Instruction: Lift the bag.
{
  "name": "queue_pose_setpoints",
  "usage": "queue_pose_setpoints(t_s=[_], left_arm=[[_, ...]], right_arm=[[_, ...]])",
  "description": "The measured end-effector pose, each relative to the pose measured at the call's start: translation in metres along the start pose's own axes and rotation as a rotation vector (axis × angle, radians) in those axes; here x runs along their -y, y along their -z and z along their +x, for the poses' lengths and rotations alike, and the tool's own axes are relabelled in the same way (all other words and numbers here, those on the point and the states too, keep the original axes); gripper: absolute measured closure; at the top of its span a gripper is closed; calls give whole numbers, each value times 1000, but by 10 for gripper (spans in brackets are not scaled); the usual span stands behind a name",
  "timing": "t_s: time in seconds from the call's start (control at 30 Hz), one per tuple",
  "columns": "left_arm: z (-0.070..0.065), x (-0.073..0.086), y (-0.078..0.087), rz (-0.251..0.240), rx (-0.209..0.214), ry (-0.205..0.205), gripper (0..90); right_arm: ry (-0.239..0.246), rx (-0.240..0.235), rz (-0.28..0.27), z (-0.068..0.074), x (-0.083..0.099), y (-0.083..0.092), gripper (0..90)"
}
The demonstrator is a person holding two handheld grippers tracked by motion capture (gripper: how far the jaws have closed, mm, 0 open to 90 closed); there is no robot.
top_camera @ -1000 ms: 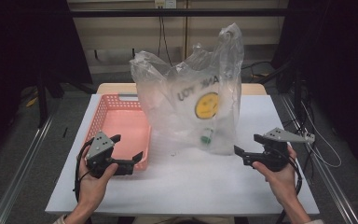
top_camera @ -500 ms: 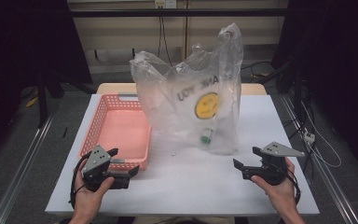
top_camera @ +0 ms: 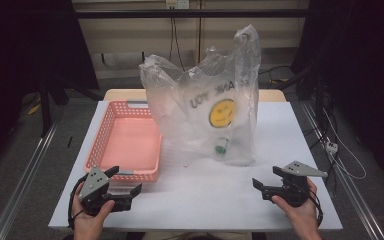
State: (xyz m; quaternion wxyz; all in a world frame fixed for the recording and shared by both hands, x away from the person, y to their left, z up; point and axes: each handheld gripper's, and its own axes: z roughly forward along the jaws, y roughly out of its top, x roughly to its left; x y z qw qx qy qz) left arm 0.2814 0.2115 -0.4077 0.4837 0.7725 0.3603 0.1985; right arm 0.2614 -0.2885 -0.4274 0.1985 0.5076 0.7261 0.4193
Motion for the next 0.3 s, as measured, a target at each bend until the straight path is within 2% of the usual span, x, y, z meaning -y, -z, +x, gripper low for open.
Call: queue_pose_setpoints(t_s=[0.07, 0.3], left_arm=[[1, 1, -2, 1, -36, 10, 67], [5, 2, -2, -4, 2, 50, 62]], right_arm=[[-2, -9, -1, 1, 0, -1, 129], [0, -9, 10, 0, -1, -6, 128]])
